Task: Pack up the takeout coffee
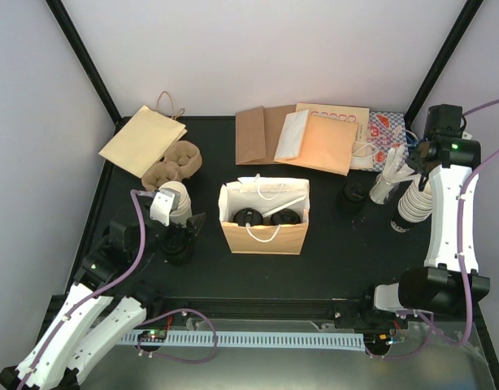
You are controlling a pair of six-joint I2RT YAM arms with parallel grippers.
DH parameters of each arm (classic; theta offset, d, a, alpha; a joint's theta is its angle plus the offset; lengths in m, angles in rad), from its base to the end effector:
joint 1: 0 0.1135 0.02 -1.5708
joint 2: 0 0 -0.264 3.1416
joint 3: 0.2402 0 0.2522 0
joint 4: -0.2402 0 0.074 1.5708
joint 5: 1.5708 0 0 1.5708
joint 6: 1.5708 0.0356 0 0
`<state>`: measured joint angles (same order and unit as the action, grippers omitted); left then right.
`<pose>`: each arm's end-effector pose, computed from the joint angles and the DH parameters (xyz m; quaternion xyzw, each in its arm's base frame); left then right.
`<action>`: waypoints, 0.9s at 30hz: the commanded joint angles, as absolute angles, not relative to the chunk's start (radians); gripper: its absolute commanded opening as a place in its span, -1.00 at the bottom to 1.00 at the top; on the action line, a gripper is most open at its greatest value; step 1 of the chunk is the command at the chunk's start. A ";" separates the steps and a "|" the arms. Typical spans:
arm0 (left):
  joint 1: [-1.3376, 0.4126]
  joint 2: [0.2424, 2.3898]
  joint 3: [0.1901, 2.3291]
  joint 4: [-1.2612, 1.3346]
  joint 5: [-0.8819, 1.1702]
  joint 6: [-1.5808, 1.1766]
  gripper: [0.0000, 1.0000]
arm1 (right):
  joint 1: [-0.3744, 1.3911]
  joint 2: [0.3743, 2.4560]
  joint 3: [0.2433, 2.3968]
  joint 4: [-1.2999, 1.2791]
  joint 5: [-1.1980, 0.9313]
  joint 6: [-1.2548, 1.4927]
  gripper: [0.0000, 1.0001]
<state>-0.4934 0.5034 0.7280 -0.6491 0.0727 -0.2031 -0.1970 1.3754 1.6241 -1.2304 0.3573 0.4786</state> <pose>0.0992 -0.0563 0.3088 0.1410 0.8280 -0.2136 0.4990 0.2438 -0.0613 0.4017 0.3608 0.8714 -0.1283 0.3067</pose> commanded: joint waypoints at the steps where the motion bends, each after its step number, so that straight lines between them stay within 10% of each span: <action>1: -0.497 0.498 0.724 -0.630 0.056 -0.213 0.98 | -0.199 1.375 1.617 -1.187 0.340 0.480 -0.23; 14: -0.497 0.502 0.724 -0.630 0.056 -0.214 0.97 | -0.200 1.400 1.638 -1.200 0.315 0.476 -0.97; 23: -0.497 0.505 0.724 -0.630 0.057 -0.213 0.98 | -0.199 1.377 1.627 -1.218 0.259 0.450 -0.46; 27: -0.496 0.505 0.725 -0.630 0.055 -0.213 0.97 | -0.199 1.361 1.598 -1.200 0.225 0.444 -0.59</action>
<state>-0.4934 0.5041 0.7280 -0.6491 0.0711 -0.2035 -0.1974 1.3956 1.6161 -1.2118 0.2661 0.4519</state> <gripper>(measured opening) 0.988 0.257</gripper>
